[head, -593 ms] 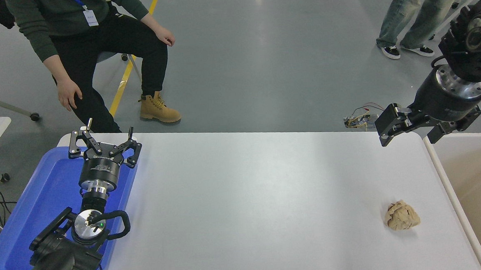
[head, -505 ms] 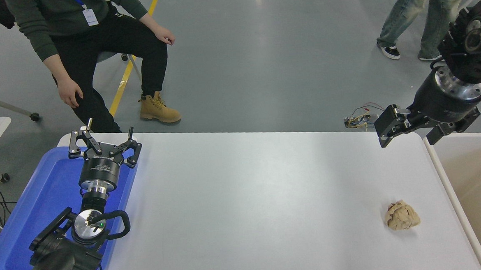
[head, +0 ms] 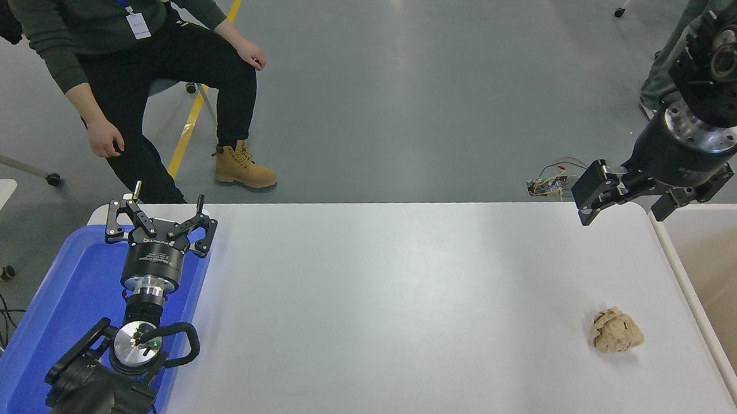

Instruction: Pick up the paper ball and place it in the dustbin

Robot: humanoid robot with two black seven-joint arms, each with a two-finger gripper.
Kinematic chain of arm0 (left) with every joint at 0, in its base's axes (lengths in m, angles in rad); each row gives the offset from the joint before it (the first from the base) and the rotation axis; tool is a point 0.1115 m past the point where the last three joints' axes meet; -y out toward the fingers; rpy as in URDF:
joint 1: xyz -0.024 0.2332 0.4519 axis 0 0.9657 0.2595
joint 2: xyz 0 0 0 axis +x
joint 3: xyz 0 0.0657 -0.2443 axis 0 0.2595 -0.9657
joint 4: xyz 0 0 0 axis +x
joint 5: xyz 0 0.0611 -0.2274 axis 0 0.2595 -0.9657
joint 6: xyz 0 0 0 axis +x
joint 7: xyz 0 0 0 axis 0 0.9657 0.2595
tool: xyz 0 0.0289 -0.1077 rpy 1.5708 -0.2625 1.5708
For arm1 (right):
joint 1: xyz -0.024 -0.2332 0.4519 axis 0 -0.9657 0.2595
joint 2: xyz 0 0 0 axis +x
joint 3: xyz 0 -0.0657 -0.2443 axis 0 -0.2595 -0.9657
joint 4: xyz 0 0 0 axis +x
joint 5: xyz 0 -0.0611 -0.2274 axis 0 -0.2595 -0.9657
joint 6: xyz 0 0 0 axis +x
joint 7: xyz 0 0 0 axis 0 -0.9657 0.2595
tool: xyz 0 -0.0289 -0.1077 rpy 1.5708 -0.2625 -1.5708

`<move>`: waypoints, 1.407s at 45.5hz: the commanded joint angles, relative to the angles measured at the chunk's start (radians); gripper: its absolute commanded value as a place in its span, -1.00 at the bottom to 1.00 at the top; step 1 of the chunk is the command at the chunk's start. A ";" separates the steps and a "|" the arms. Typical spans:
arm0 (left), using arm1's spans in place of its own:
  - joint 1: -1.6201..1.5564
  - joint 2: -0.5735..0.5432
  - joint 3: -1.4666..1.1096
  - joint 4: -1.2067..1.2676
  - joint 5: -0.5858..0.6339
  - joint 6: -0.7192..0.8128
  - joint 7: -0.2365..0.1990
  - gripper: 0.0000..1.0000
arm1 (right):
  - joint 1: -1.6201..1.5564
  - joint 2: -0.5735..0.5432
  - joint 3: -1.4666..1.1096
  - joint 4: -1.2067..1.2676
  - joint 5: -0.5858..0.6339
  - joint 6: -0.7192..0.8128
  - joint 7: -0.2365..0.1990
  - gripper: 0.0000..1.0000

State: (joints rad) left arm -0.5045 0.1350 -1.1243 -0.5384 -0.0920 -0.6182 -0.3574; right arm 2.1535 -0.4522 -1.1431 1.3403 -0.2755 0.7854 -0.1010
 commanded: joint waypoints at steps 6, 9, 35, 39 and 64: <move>0.000 0.000 0.000 0.000 0.000 0.000 0.000 1.00 | -0.015 0.006 0.006 -0.012 -0.002 0.000 0.001 1.00; 0.000 0.000 0.000 0.000 0.000 0.000 0.000 1.00 | -0.021 0.006 0.006 -0.012 -0.002 0.000 0.000 1.00; 0.000 0.000 0.000 0.000 0.000 0.000 0.000 1.00 | -0.104 0.035 0.032 -0.099 -0.016 0.000 0.001 1.00; 0.000 0.000 0.000 0.000 0.000 0.000 0.000 1.00 | -0.113 0.035 0.032 -0.109 -0.016 0.000 0.001 1.00; 0.000 0.000 0.000 0.000 0.000 0.000 0.000 1.00 | -0.144 0.006 0.026 -0.207 0.009 0.000 0.001 1.00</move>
State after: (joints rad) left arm -0.5047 0.1348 -1.1237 -0.5384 -0.0920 -0.6182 -0.3574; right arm 2.0262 -0.4258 -1.1273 1.1704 -0.2705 0.7854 -0.0985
